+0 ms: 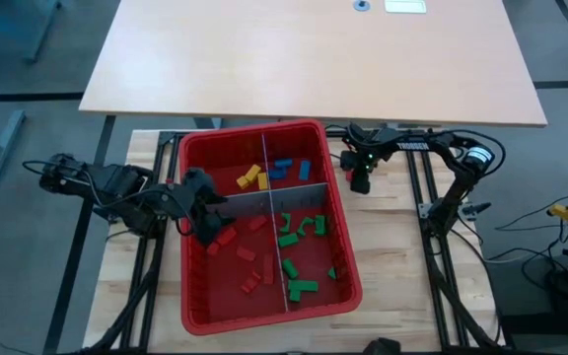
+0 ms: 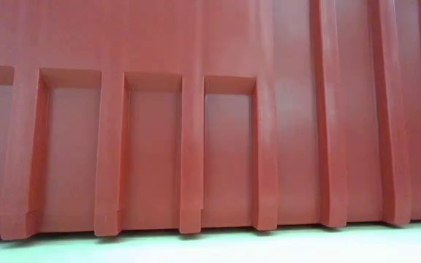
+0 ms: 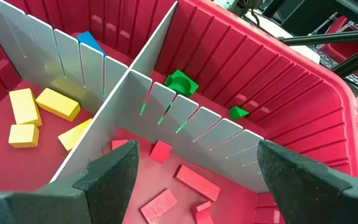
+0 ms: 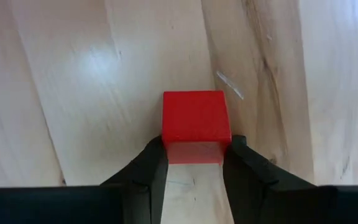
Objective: Sort blocks
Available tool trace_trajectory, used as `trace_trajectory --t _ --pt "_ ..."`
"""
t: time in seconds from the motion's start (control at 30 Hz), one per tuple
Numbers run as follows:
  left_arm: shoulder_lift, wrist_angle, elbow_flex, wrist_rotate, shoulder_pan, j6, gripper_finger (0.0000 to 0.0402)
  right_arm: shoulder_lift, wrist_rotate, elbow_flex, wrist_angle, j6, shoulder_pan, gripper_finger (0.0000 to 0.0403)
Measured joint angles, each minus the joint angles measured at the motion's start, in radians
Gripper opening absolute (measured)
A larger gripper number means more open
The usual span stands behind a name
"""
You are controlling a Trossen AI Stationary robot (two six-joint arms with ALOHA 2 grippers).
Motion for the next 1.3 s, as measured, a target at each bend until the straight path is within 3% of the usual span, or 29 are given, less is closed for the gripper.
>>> trace_trajectory --t 0.37,0.67,1.07,1.3 --pt "0.000 -0.001 0.000 0.000 -0.001 0.027 0.0312 -0.033 0.005 -0.003 -0.057 0.152 0.000 0.0110" --pt "0.000 -0.001 0.000 0.002 0.000 0.071 0.0312 -0.172 -0.005 -0.007 -0.163 0.256 0.000 0.0106" --pt "0.000 -0.001 0.000 -0.027 0.000 0.140 0.0312 -0.499 -0.272 -0.005 -0.162 0.482 0.000 0.0106" --pt "0.012 0.070 0.000 -0.170 0.000 0.306 0.0312 -0.651 -0.494 -0.004 -0.023 0.733 0.003 0.0106"
